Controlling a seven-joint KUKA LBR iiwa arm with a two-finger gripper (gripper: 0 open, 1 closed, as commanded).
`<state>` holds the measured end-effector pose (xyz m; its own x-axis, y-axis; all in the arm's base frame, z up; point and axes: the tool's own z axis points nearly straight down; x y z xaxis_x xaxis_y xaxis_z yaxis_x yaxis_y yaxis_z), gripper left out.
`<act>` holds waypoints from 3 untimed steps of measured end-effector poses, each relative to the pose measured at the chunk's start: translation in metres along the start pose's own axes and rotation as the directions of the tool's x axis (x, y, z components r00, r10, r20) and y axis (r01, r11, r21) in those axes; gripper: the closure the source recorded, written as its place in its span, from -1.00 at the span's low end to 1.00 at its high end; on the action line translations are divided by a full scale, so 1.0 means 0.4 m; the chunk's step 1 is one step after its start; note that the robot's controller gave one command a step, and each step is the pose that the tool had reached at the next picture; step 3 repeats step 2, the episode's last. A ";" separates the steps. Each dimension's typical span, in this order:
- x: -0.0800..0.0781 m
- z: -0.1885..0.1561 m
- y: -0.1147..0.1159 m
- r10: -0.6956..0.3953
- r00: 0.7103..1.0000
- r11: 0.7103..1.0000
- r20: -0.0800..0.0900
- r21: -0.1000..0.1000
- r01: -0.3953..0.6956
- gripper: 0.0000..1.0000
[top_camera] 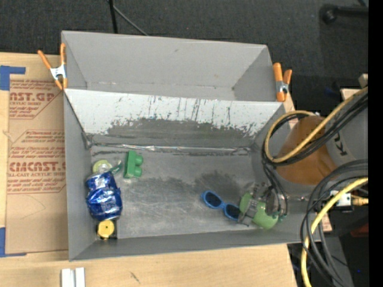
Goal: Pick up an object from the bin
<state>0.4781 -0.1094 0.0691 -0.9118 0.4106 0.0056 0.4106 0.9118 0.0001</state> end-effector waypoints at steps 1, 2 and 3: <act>0.000 -0.040 0.001 -0.001 1.000 1.000 0.007 -0.001 0.001 1.00; -0.003 -0.262 0.004 -0.002 1.000 1.000 0.014 -0.002 0.002 1.00; -0.003 -0.262 0.004 -0.002 1.000 1.000 0.014 -0.002 0.002 1.00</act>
Offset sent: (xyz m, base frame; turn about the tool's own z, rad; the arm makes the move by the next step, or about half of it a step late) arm 0.0000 -0.0001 0.0158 0.0000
